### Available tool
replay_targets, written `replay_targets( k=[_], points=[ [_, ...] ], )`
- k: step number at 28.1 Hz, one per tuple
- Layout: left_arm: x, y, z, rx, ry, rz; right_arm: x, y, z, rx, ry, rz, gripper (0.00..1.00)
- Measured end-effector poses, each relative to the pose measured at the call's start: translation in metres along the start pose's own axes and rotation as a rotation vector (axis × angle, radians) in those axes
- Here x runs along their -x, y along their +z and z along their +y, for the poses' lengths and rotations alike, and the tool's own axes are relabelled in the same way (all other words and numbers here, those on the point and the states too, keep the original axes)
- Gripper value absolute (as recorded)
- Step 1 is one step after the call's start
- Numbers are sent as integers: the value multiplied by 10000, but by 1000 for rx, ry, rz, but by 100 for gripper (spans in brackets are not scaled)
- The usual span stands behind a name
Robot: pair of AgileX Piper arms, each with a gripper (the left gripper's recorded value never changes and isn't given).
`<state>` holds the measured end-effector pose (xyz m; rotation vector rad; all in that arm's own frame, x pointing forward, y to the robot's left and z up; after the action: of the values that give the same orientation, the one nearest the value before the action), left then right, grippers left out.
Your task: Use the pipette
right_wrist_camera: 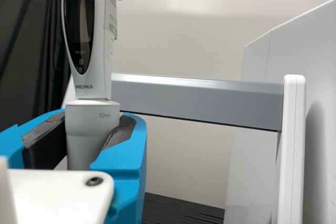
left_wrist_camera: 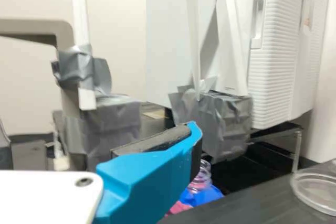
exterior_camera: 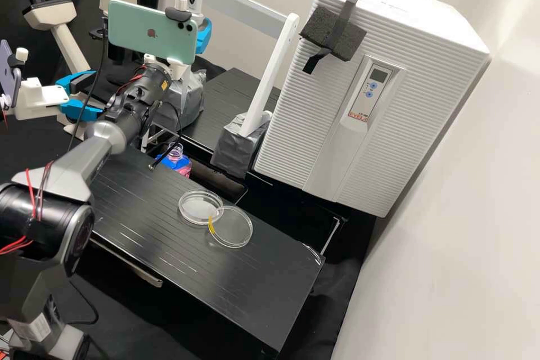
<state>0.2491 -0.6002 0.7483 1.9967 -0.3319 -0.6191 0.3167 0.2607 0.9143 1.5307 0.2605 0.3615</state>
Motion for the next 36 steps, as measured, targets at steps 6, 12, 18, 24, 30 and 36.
replay_targets(
  k=[6,12,18,24,30,36],
  points=[
    [23,17,65,-3,21,-6,-240,117,-10,-22,-70,-76,0],
    [23,17,65,-3,21,-6,-377,248,-41,-58,-112,-145,0],
    [20,31,67,-12,23,-7,-461,338,21,-76,-97,-181,0],
    [21,46,60,-1,21,-4,-465,349,58,-86,-84,-186,0],
    [21,85,45,1,12,-16,-464,349,58,-78,-84,-186,0],
    [13,86,48,1,7,-15,-486,330,73,-66,-82,-185,0]
  ],
)
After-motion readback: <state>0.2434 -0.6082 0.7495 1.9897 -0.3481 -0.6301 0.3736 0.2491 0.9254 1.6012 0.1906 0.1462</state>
